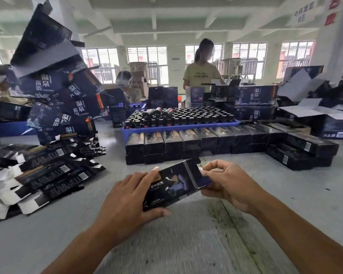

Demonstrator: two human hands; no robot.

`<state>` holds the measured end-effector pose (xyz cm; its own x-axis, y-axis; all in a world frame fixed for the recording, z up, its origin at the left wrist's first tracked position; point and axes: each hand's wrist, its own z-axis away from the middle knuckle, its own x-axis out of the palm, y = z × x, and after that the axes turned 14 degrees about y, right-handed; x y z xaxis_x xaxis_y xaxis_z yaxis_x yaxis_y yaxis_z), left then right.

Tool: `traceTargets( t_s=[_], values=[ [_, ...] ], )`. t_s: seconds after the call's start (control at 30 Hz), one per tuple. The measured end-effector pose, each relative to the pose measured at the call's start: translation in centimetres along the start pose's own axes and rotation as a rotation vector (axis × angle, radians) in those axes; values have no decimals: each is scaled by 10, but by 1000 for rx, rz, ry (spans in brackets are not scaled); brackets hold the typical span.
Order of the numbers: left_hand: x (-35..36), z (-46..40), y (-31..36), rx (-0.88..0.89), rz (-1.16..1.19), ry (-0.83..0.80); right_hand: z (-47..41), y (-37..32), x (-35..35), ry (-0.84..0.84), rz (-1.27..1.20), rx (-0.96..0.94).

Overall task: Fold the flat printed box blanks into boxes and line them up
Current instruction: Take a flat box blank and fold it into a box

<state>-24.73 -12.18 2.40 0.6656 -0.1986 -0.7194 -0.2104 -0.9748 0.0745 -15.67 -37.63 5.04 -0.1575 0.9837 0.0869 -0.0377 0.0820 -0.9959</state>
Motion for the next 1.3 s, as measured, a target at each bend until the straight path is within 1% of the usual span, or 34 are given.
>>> traceTargets(
  t_s=[0.1,0.23,0.3,0.37,0.5,0.57,0.67,0.8,0.9,1.0,1.1,1.2,1.3],
  values=[
    [-2,1,2,5,40,45,4,-1,7,72,55,-136],
    [-3,2,3,1,99,57,14,-2,16,152,264,-411],
    [-4,2,4,26,91,45,20,-2,22,147,345,-504],
    [-5,0,6,42,102,47,27,-1,29,118,394,-558],
    [-5,-2,15,40,161,40,36,4,40,72,412,-571],
    [-6,-1,17,58,149,52,37,6,42,62,405,-573],
    [-8,-2,16,126,91,131,38,5,42,51,366,-579],
    [-11,-5,13,267,62,218,39,4,43,21,328,-595],
    [-15,-7,12,310,12,219,40,4,43,16,332,-608],
    [-19,-7,12,300,-27,164,40,6,43,18,345,-631],
    [-20,-7,11,247,9,129,40,8,43,43,375,-664],
    [-21,-6,9,188,84,125,41,9,44,70,397,-696],
    [-23,-6,9,183,86,141,42,10,45,87,453,-725]
  ],
)
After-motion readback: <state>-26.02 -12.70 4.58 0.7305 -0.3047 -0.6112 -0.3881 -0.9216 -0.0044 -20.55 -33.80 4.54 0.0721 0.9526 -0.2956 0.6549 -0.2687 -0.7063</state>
